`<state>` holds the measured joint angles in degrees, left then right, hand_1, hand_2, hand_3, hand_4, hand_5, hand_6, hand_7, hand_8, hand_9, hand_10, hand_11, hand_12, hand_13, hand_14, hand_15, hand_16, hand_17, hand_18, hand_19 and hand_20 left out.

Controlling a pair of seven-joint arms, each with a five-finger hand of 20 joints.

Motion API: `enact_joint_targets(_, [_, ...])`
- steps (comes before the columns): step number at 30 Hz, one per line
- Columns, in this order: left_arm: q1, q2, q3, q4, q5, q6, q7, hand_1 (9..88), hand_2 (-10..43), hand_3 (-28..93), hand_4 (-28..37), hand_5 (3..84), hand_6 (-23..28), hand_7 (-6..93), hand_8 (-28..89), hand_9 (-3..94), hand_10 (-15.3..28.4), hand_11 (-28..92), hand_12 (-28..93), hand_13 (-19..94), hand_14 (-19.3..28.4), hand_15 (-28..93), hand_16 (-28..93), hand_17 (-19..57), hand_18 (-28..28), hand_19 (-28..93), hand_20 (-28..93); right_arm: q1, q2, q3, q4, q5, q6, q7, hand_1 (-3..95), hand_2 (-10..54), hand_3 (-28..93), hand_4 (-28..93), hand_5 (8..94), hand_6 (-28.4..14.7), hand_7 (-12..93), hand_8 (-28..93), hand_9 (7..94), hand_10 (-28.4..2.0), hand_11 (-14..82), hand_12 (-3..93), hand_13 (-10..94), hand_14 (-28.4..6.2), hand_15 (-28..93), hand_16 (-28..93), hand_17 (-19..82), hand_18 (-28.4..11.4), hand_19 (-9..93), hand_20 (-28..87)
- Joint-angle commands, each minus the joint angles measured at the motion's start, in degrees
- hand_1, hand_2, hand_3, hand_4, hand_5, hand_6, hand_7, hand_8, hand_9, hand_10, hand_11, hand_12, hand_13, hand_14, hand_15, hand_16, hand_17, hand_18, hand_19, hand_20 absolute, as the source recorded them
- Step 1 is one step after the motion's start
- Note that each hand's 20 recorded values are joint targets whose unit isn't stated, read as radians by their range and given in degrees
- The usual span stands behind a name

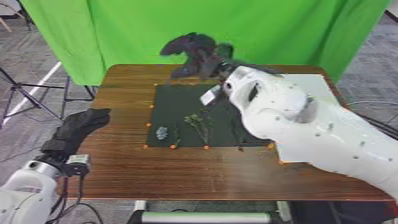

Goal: Arrange flowers

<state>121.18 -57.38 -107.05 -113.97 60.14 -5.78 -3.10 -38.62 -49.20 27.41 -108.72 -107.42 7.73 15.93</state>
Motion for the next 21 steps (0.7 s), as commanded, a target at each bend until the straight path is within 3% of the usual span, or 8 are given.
enact_joint_targets(1, [1.90, -0.86, -0.65, -0.94, 0.05, -0.78, -0.79, 24.8, 3.3, 58, -23.5, 42.9, 6.5, 10.8, -5, 39.3, 16.3, 16, 11, 30, 18.1, 14, -1, 0.2, 11.1, 11, 11, -18.18, 20.21, 21.51, -0.91, -2.63, 3.26, 3.65, 37.0, -9.5, 67, -15, 50.6, 0.2, 11, -5, 53.1, -14.7, 7.7, 22.4, 78, -4.2, 70, 32, 54, -14.5, 93, 59])
enact_joint_targets(7, [1.68, -1.26, -0.48, -0.97, 0.45, -1.66, -0.99, 24.8, 3.2, 58, -23.5, 43.0, 6.5, 10.9, -5, 39.5, 16.4, 16, 11, 30, 18.2, 14, -1, 0.2, 11.1, 11, 11, -38.03, 22.74, 36.75, 0.37, -6.42, 4.00, 6.82, 36.1, -9.5, 66, -15, 50.7, 0.5, 10, -5, 53.3, -15.1, 7.8, 22.9, 78, -4.7, 70, 31, 54, -14.8, 93, 59])
enact_joint_targets(12, [1.90, -1.68, -0.56, -0.97, 0.52, -1.80, -1.10, 24.8, 3.3, 58, -23.7, 43.1, 6.5, 11.0, -5, 39.7, 16.5, 16, 11, 30, 18.3, 14, -1, 0.2, 11.1, 12, 11, -53.27, 20.53, 48.06, 1.28, -7.01, 4.59, 8.70, 36.1, -9.5, 66, -15, 51.0, 0.8, 11, -5, 53.3, -15.0, 7.8, 23.0, 78, -4.9, 70, 31, 54, -15.2, 93, 59])
enact_joint_targets(17, [2.52, -2.19, -0.50, -1.17, 0.50, -1.89, -1.27, 24.8, 3.4, 58, -23.7, 43.3, 6.5, 10.9, -5, 39.9, 16.5, 16, 11, 30, 18.3, 14, -1, 0.2, 11.1, 12, 11, -60.60, 17.88, 52.42, 3.08, -6.74, 3.50, 10.93, 36.2, -9.5, 66, -15, 51.6, 1.1, 11, -5, 54.3, -15.3, 8.3, 23.6, 78, -4.9, 70, 31, 54, -15.5, 93, 60])
enact_joint_targets(18, [2.34, -2.86, -0.74, -1.13, 0.91, -2.62, -1.54, 24.9, 3.4, 58, -23.7, 43.3, 6.5, 10.9, -5, 40.0, 16.5, 16, 11, 30, 18.3, 14, -1, 0.2, 11.1, 12, 11, -61.49, 17.38, 52.92, 3.45, -6.91, 3.00, 11.07, 36.3, -9.5, 66, -15, 51.8, 1.2, 12, -5, 54.5, -15.4, 8.4, 23.9, 78, -5.0, 70, 31, 54, -15.6, 93, 60])
enact_joint_targets(21, [2.48, -2.52, -0.50, -1.12, 0.63, -2.43, -1.42, 24.8, 3.4, 58, -23.7, 43.4, 6.6, 10.9, -5, 40.1, 16.6, 16, 10, 30, 18.5, 14, -1, 0.2, 11.1, 12, 11, -62.69, 16.60, 52.81, 4.59, -6.79, 2.02, 11.72, 36.5, -9.5, 66, -15, 52.3, 1.2, 12, -5, 54.9, -15.4, 8.7, 24.4, 78, -5.1, 71, 31, 54, -15.6, 93, 60])
